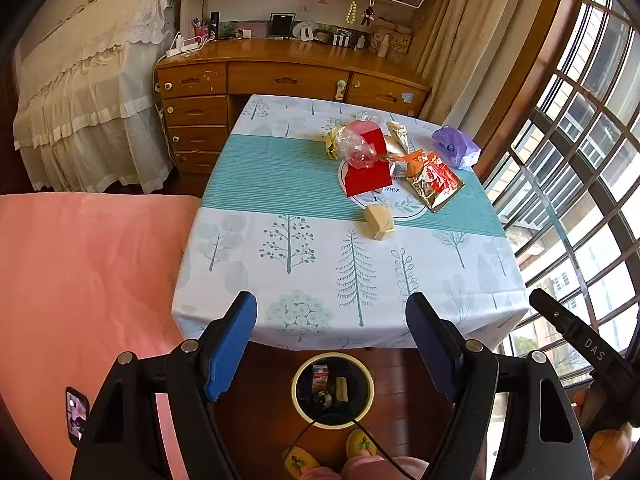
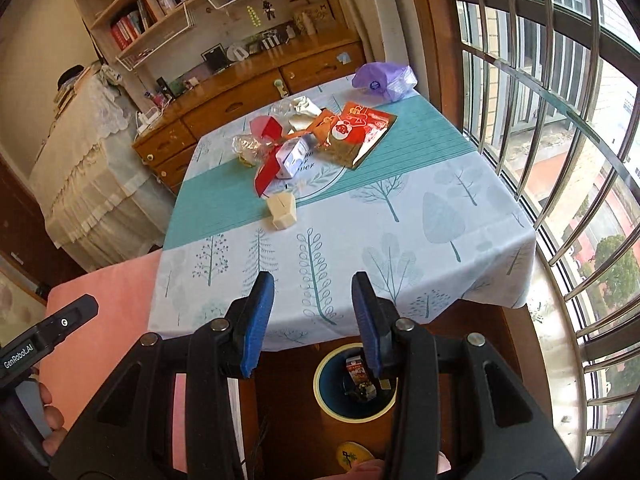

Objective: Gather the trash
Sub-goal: 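Raise both tools back toward the table, then reach the right tool to the clear plastic bag while the left tool reaches the red card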

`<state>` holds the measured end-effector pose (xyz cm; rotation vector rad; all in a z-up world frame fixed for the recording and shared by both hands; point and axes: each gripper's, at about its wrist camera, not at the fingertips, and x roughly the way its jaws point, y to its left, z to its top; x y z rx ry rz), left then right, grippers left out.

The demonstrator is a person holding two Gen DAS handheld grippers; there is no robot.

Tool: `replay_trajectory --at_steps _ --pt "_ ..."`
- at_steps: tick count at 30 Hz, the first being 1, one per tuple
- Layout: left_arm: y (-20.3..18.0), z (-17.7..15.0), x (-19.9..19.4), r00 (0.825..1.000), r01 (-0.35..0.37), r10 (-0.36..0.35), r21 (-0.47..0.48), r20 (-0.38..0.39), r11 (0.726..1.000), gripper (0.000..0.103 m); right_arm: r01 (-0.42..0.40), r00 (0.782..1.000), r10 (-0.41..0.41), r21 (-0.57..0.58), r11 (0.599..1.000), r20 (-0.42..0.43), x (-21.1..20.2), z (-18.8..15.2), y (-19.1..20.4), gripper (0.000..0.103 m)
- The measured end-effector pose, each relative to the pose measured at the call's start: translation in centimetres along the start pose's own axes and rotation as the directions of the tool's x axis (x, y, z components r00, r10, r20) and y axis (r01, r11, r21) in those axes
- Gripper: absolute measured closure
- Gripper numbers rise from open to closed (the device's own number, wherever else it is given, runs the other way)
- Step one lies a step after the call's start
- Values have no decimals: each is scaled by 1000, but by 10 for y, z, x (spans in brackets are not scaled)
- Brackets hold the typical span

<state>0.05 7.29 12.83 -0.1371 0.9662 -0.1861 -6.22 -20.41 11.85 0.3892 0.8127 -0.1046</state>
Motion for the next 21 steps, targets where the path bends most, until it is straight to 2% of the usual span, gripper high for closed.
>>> replay_trajectory --at_steps 5,10,16,21 --pt "1 18 11 1000 21 -21 0 -7 1000 24 0 999 0 -1 1000 34 -3 12 -1 66" --pt "3 38 35 1000 11 -11 -13 -15 1000 24 -15 999 16 -43 999 28 14 30 2 66" --pt "2 73 76 998 -51 50 -52 -22 997 24 -78 997 77 -124 989 -13 67 74 13 66" --pt "-3 117 120 994 -109 106 -139 -29 984 24 -167 986 153 -261 951 -73 130 130 34 66"
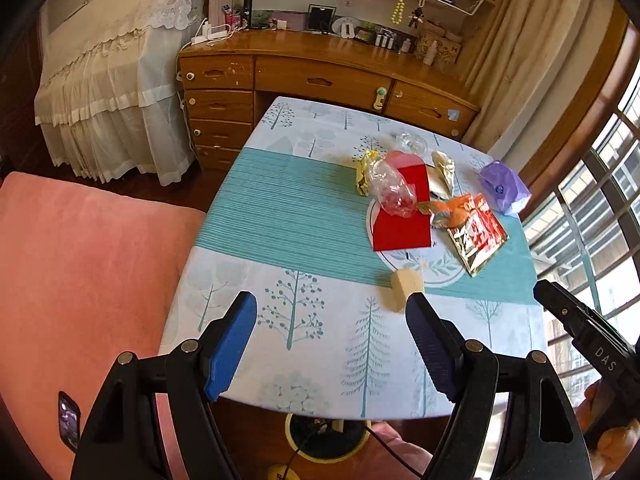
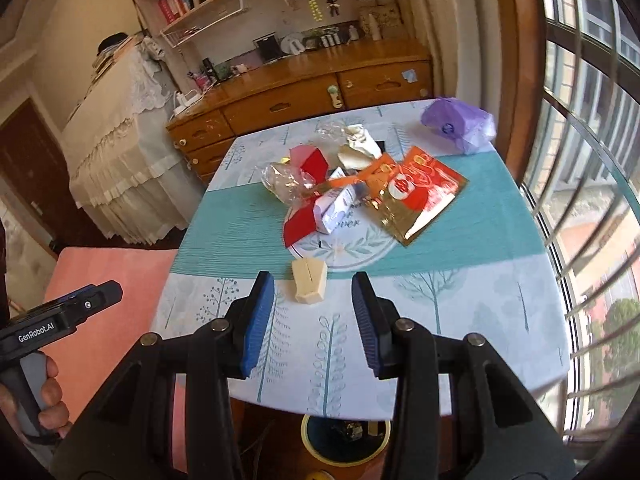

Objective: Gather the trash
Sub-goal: 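Reach the right tool to the clear plastic bag while the left tool reaches the red card, then grasp the clear plastic bag with the right tool while the left tool grasps the red card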

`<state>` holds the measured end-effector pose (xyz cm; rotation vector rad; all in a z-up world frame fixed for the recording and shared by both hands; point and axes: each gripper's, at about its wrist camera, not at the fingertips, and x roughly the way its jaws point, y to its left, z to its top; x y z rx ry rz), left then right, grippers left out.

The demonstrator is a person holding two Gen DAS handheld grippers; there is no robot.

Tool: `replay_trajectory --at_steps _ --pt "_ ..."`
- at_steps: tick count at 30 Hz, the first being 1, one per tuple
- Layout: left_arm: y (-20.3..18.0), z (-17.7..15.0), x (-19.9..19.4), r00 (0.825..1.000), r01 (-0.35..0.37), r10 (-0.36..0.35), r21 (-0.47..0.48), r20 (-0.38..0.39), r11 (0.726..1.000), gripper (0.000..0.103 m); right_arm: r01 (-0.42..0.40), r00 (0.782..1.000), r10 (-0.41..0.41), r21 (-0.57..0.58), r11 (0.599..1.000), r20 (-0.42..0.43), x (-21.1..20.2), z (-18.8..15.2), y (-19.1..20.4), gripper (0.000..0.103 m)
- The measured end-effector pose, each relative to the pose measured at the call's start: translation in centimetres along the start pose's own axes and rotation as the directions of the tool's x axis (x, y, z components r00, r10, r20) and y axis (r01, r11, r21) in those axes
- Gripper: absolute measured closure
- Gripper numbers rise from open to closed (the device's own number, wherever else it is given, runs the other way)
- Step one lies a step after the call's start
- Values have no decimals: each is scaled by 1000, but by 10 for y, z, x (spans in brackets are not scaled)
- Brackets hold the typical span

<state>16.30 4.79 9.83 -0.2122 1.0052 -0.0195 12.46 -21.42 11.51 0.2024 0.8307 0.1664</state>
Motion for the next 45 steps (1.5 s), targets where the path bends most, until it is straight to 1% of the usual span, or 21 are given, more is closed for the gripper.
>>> replay_trajectory --at_steps 3,7,9,10,13,18,22,24,27,30,32,38,40,42,45 --pt "-14 25 28 999 -29 29 -49 -14 998 24 -52 998 49 -70 996 -42 39 41 -3 66" --pt "-26 52 65 997 -72 69 -120 -32 990 24 -123 986 100 -179 976 -132 102 93 -4 66" --pt "-27 61 82 995 -97 90 -154 -50 983 24 -151 979 112 -232 961 -173 133 108 -1 58" --pt "-28 65 92 993 -114 104 -172 -63 978 24 -171 973 122 -259 950 -195 151 116 1 58" --pt "-24 69 112 986 -156 140 -201 -93 967 24 -205 960 125 -322 924 -252 200 127 8 58" --pt "-16 69 137 973 -215 186 -246 -137 945 24 -225 940 104 -360 905 -325 271 136 16 58" --pt "-11 66 151 966 -240 202 -265 -164 934 24 -216 930 62 -405 888 -362 309 137 24 58" --pt "-10 65 155 962 -249 207 -267 -176 931 24 -220 922 51 -409 886 -384 325 136 26 58" --pt "-11 65 159 960 -256 212 -267 -183 929 24 -242 911 70 -390 888 -406 334 133 28 58" --pt "-13 68 159 961 -252 209 -263 -180 931 24 -281 909 117 -379 882 -401 330 131 28 65" --pt "-17 72 161 963 -245 204 -255 -179 935 24 -310 905 155 -363 879 -397 322 132 28 71" --pt "-38 91 174 971 -197 162 -208 -175 958 24 -383 889 278 -259 887 -364 287 149 9 72" --pt "-48 98 180 974 -177 145 -184 -174 967 24 -386 894 302 -226 894 -332 274 156 -3 72" --pt "-60 106 188 976 -154 125 -156 -178 976 24 -368 907 304 -196 909 -292 262 163 -18 72" --pt "-78 114 202 977 -116 92 -117 -194 986 24 -311 933 268 -164 936 -240 253 170 -43 72"
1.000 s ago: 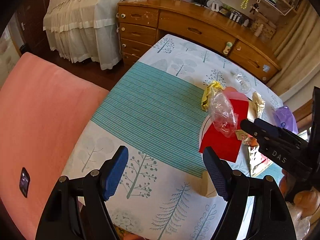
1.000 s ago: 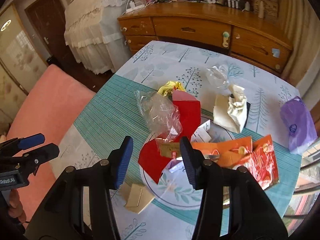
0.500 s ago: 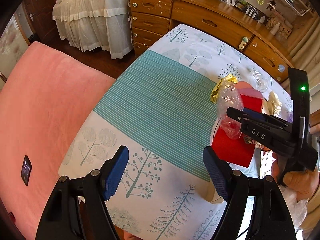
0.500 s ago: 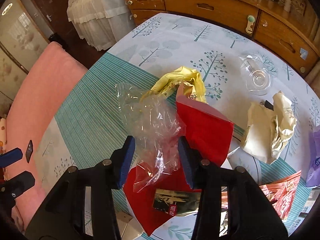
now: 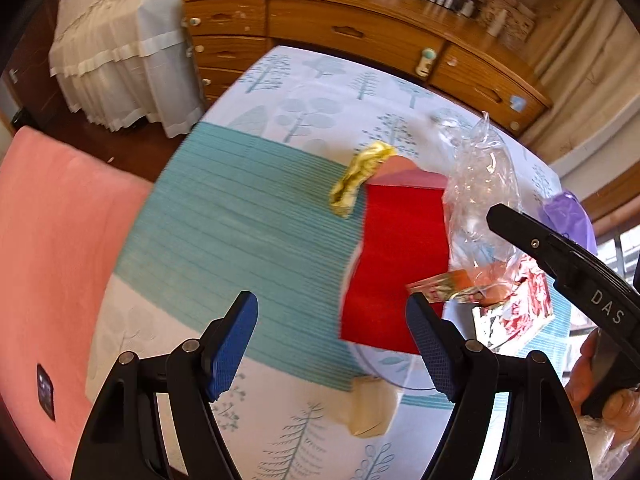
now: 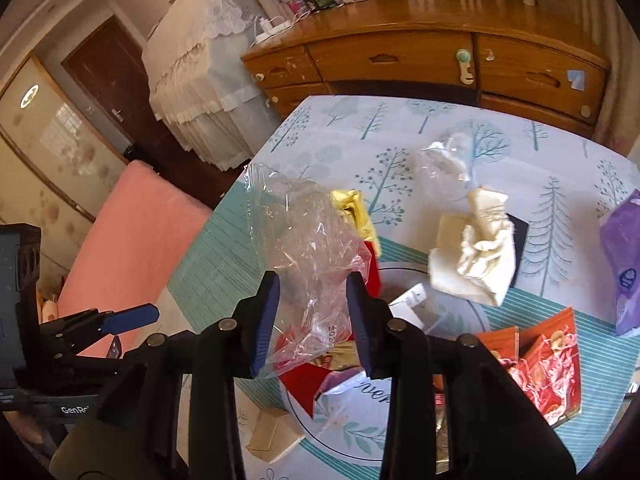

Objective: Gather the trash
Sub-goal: 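Grasp the clear plastic bag with the right tool while the left tool grasps the red card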

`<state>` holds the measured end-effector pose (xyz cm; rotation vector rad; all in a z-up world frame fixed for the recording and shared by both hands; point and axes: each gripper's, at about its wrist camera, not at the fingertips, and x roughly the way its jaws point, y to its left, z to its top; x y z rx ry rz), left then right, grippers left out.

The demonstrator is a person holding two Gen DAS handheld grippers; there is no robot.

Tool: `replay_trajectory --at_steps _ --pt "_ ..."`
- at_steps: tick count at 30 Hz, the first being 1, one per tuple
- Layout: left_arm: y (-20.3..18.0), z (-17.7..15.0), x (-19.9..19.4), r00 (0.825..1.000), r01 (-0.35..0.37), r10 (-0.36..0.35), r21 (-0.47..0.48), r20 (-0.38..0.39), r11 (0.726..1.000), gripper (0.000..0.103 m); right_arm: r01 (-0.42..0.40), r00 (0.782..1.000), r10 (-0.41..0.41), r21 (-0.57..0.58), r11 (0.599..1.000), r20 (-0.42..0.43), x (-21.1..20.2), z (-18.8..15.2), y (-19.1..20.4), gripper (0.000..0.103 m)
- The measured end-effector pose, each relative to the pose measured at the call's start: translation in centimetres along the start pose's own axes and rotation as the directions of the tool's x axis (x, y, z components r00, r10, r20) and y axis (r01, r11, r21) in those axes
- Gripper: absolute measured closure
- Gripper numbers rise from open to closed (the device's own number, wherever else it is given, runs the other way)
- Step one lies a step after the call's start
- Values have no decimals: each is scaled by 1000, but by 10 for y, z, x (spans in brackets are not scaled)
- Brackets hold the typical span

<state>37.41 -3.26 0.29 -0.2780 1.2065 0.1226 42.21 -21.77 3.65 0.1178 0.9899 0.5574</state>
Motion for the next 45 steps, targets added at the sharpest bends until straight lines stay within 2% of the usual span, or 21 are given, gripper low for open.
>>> replay_trajectory --at_steps 5,10,17,20,24,27,37,39,40,41,45 --pt "-31 2 17 998 52 -49 63 -51 997 24 72 997 -70 66 995 -19 -1 -8 -36 72" --pt "-60 -7 32 990 97 -80 158 -112 983 24 84 996 -81 100 991 -34 4 -18 -58 72" --pt "-78 -17 60 987 59 -23 223 -160 973 24 69 997 -66 106 992 -35 10 -22 -64 72" --pt "-75 -17 75 983 35 6 215 -185 976 26 64 998 -61 108 992 -34 9 -23 -64 72" --pt "-62 -13 80 978 66 -33 154 -208 986 51 58 998 -55 111 992 -35 9 -23 -64 72" --pt "-55 -11 79 978 61 -32 138 -205 989 59 55 998 -52 114 992 -34 9 -24 -64 72" --pt "-36 -4 97 978 -63 86 124 -190 990 61 53 998 -49 114 992 -36 8 -28 -60 72" --pt "-34 -5 99 977 -94 117 138 -176 986 85 53 998 -50 112 992 -35 7 -30 -59 72" --pt "-32 -5 99 978 -103 126 139 -169 985 91 53 998 -49 112 992 -34 6 -30 -58 72" --pt "-30 -5 98 979 -104 126 137 -161 985 103 54 998 -51 112 992 -33 6 -31 -58 72" --pt "-22 -4 84 988 -89 100 102 -115 991 103 55 998 -53 111 992 -25 0 -33 -57 72"
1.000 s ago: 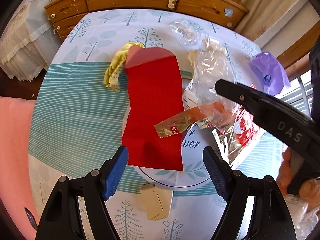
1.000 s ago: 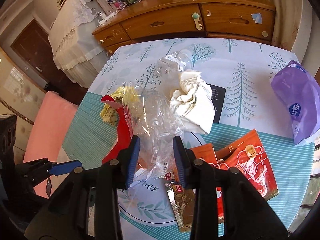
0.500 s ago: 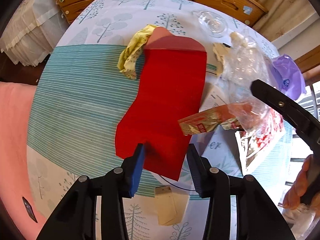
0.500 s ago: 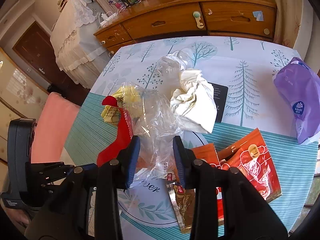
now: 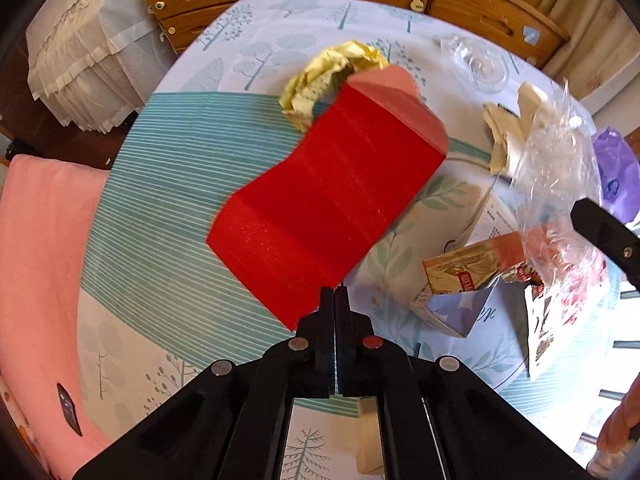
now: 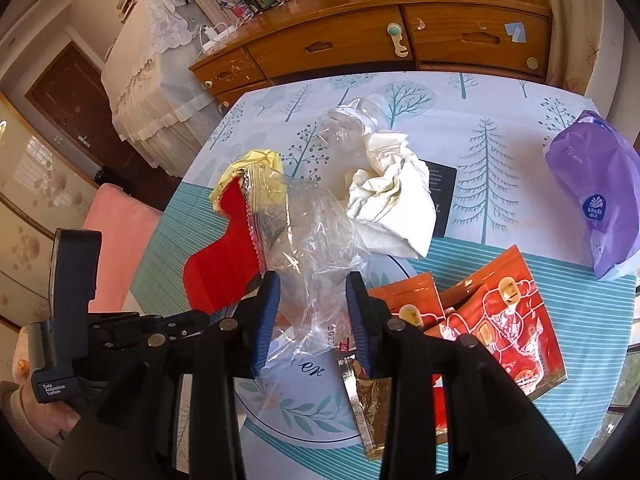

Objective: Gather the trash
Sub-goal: 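Grasp the clear plastic bag with the right tool while the left tool grasps the red card, then lift and carry the red card and plastic bag over the bin with both tools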

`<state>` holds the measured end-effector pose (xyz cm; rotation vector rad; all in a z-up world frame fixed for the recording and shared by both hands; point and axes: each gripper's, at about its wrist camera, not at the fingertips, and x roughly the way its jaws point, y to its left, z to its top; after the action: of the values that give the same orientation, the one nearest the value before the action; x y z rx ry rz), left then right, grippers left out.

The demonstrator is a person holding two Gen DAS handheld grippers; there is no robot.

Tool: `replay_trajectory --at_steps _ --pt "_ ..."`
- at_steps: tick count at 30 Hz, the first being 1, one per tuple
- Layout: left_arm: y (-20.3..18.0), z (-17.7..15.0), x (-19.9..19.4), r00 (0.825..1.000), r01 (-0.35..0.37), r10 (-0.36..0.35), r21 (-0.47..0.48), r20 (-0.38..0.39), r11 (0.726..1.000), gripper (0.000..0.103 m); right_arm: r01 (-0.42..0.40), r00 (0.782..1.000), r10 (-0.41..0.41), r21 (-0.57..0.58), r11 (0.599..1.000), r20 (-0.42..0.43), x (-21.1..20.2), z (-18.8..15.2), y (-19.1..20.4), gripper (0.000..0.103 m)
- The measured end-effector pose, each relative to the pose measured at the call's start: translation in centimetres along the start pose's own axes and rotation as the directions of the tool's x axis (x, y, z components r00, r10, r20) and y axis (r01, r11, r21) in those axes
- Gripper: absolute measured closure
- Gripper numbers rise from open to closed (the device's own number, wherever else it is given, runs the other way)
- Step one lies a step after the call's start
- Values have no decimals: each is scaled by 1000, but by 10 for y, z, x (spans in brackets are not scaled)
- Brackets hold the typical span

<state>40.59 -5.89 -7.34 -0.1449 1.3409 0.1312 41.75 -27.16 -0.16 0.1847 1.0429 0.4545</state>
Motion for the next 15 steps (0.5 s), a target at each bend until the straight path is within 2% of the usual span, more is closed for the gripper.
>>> replay_trajectory --at_steps 6,13,15 --pt "22 -1 -37 996 44 -40 -47 73 998 103 -5 1000 5 -12 1000 21 -13 -1 10 72" --pt "23 3 -59 993 54 -51 -29 109 998 102 4 999 -2 -29 1000 52 -28 -1 24 72" --pt "21 9 -58 992 68 -64 -36 111 997 94 7 998 -5 -30 1000 58 -29 0 26 72"
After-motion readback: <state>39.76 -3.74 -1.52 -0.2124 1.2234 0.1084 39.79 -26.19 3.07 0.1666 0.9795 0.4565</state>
